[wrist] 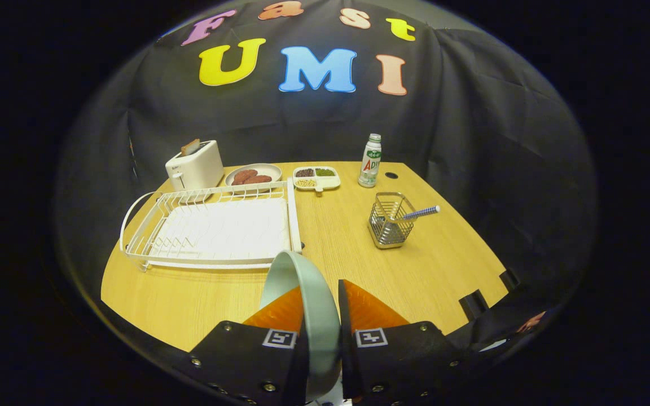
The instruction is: Take the plate from the dish rack, then take the spoon from the basket and place it into the plate.
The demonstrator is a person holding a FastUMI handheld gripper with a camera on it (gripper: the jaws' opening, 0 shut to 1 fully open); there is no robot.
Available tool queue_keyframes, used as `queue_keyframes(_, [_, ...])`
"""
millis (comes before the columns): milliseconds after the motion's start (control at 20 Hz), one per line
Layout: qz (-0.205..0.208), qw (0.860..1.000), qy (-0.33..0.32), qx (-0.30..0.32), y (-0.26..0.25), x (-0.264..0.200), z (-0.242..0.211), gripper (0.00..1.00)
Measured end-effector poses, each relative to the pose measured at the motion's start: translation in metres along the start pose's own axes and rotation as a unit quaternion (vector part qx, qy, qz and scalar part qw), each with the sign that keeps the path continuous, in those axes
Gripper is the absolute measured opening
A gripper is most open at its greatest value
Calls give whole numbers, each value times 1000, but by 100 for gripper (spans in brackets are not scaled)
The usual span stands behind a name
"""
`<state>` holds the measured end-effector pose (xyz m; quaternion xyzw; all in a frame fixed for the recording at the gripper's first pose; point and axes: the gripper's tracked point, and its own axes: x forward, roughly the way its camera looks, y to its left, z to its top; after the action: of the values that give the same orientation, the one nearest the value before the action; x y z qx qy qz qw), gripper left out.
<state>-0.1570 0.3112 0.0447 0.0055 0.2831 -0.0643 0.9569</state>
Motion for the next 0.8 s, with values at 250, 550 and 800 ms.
queue_keyframes(250, [49, 998, 26, 27, 10, 17, -25, 24])
queue_keyframes(550, [89, 988, 57, 115, 20, 34, -39, 24])
queue_keyframes(800, [100, 973, 94, 186, 12, 60, -60, 25])
